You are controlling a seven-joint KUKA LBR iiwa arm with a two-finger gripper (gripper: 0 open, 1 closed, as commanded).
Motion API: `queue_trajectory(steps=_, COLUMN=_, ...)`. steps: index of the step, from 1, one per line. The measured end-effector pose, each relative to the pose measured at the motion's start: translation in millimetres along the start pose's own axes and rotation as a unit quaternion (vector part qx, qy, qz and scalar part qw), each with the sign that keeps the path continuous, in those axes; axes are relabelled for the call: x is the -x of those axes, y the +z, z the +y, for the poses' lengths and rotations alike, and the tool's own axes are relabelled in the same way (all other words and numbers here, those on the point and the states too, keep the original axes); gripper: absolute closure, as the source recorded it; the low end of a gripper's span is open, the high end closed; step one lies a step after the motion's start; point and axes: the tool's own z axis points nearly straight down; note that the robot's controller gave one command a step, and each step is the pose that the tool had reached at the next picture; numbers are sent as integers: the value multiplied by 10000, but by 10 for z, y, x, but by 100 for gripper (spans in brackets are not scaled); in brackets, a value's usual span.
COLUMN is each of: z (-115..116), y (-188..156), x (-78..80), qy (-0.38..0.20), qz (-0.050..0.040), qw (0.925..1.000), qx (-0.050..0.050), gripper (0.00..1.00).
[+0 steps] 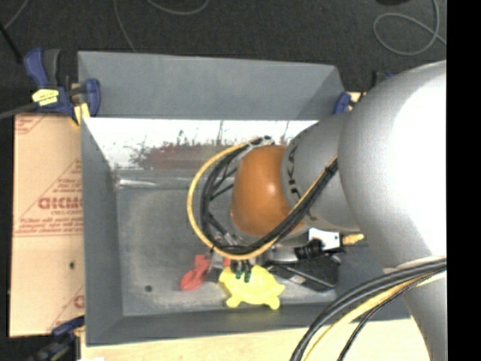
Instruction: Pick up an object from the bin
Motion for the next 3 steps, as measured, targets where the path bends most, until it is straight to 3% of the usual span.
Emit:
queue_trajectory(steps=1, z=-9, y=-213, x=-20, qy=-8, qz=40, qw=10000, qx=-17, gripper=100)
queue_trajectory(steps=3, z=2, y=-659, x=4, qy=-19, qz=1, qw=10000, qx=3, gripper=100)
